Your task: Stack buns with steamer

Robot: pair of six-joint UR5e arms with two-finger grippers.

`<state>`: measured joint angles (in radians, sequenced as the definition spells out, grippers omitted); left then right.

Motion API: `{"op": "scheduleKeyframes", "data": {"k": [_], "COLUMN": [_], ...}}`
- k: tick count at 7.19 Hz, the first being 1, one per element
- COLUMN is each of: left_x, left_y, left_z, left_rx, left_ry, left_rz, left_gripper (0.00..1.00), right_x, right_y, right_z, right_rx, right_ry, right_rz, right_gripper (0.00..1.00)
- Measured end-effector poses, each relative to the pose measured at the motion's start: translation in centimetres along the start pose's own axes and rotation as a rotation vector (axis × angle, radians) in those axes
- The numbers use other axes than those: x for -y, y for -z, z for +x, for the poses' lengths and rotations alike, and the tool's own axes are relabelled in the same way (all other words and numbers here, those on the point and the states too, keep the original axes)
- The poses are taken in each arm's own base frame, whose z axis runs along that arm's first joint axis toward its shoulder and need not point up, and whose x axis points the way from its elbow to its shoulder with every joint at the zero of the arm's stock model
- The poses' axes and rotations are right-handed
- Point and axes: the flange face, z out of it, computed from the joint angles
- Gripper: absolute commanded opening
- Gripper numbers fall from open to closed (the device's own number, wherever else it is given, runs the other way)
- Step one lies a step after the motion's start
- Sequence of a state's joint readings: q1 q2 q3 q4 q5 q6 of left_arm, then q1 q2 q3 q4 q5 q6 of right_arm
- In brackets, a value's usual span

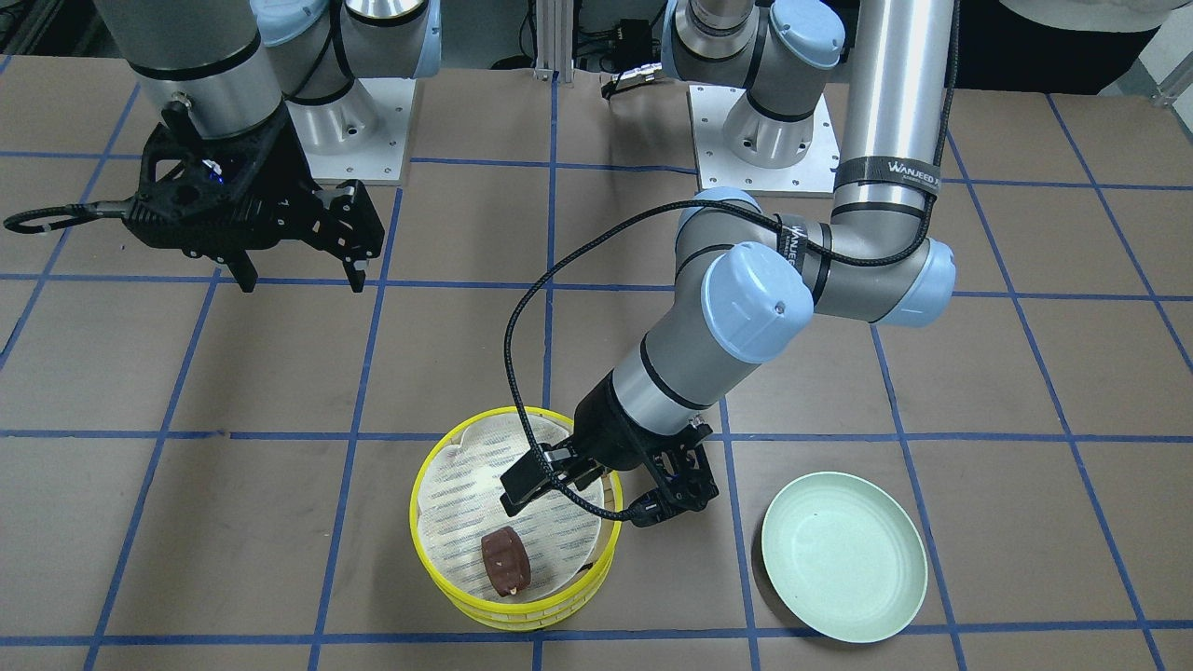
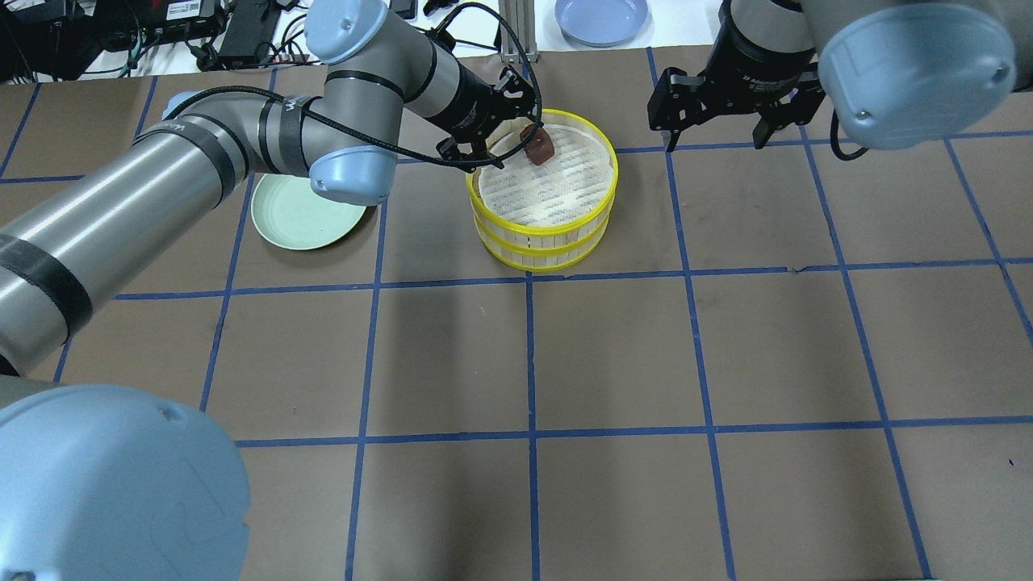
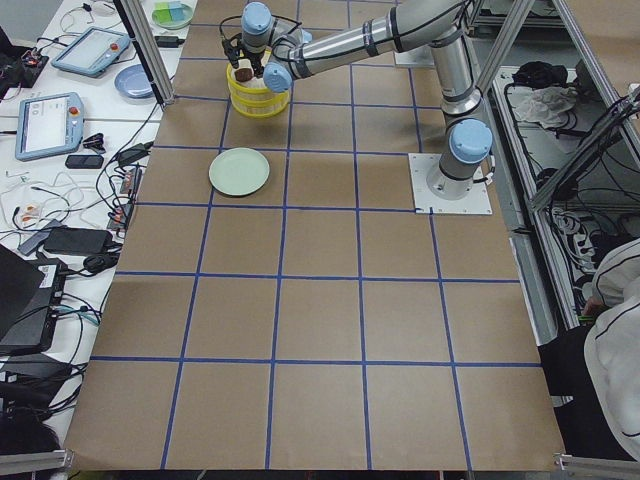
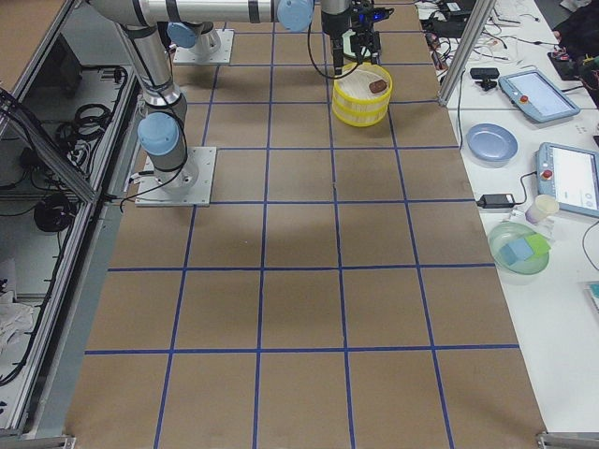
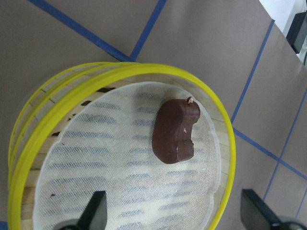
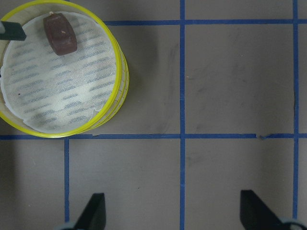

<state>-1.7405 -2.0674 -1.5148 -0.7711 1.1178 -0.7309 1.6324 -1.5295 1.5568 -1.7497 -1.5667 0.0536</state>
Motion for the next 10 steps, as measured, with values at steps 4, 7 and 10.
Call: {"op": "scheduleKeyframes", "data": {"k": [4, 7, 10], "left_x": [5.3, 4.9, 0.4], "left_y": [11.1, 21.1, 27.4], "left_z": [-4.6, -8.5, -8.9], "left_rx": [0.267, 0.487, 0.553], "left_ry": [-0.338, -0.431, -0.433], "left_rz": [0.107, 0.06, 0.009], "left_gripper": [1.0, 1.0, 1.0], "right_x": [-0.5, -1.2, -1.4], "right_y": [0.5, 0.7, 0.8], "right_z": [0.1, 0.2, 0.3], "right_rx": [0.0, -0.004, -0.006], "right_ry": [0.013, 0.01, 0.008], "right_rz": [0.006, -0.024, -0.033], "right_gripper": [1.0, 1.0, 1.0]}}
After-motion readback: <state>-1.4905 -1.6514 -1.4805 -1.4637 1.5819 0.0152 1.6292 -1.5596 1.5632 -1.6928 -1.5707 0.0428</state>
